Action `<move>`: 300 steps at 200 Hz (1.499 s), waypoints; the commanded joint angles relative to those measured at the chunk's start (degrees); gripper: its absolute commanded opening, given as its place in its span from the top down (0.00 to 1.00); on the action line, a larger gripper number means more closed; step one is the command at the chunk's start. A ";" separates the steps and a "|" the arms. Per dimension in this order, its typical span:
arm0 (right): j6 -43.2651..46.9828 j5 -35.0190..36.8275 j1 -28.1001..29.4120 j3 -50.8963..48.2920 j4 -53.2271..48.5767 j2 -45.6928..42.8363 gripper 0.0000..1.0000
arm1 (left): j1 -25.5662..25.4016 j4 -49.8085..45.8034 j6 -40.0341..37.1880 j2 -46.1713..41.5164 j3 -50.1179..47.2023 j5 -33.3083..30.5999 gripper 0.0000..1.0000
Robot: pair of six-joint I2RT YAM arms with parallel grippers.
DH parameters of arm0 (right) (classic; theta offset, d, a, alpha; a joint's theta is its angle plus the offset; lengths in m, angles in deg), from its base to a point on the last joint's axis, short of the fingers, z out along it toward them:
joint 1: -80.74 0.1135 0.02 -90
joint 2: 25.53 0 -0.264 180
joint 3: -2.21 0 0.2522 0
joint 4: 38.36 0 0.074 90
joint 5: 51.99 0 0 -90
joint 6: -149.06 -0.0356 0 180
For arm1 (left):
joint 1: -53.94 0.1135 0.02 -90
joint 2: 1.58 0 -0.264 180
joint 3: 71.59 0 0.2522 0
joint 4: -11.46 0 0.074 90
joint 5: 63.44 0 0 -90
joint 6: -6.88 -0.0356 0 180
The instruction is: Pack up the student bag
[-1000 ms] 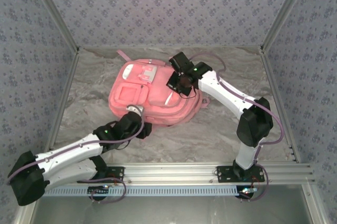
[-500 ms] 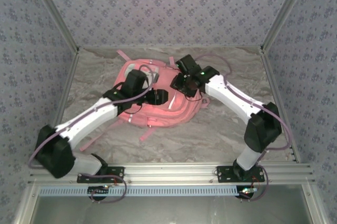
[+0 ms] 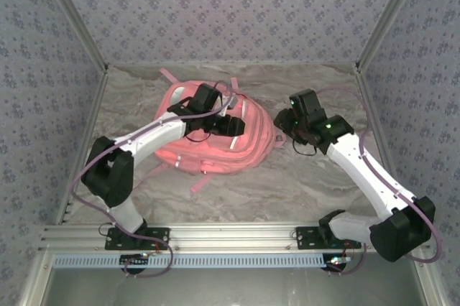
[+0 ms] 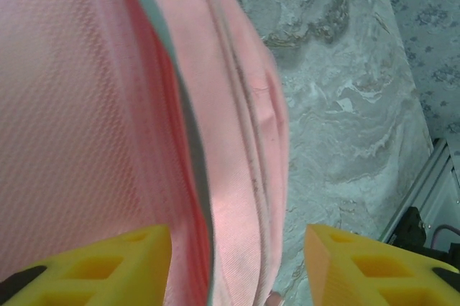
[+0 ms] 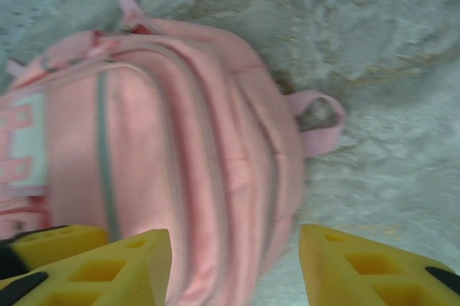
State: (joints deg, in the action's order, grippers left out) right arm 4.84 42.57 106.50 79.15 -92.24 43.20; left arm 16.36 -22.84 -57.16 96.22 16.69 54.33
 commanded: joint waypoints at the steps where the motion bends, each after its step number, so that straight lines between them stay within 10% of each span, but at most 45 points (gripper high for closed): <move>1: 2.92 -0.82 -1.62 -3.33 -0.16 -2.03 0.50 | -1.36 -2.71 -1.52 2.04 3.64 2.67 0.54; 97: 3.47 -5.43 -4.39 -8.37 2.74 -4.64 0.52 | -3.62 -17.11 -6.86 9.69 15.37 -13.10 0.73; 122: 4.43 -6.02 -4.31 -10.06 5.37 -5.59 0.54 | -3.78 -16.60 -6.08 10.64 16.02 -9.88 0.93; 158: 14.55 -15.57 -0.34 -18.22 22.36 -10.75 0.60 | -2.17 -12.21 0.13 8.20 17.50 -6.68 1.00; 217: 36.89 -2.46 23.94 -39.39 61.89 -13.89 0.56 | 3.38 -3.29 12.90 1.10 16.97 -5.13 1.00; 300: 56.48 5.64 35.52 -45.95 113.14 24.86 0.50 | 4.53 2.17 20.03 0.68 17.06 -4.66 1.00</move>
State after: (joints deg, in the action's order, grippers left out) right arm 52.62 42.22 140.57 34.85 -3.18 59.20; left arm 20.31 -27.38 -39.87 99.24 31.66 48.41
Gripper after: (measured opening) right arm 0.494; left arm 0.041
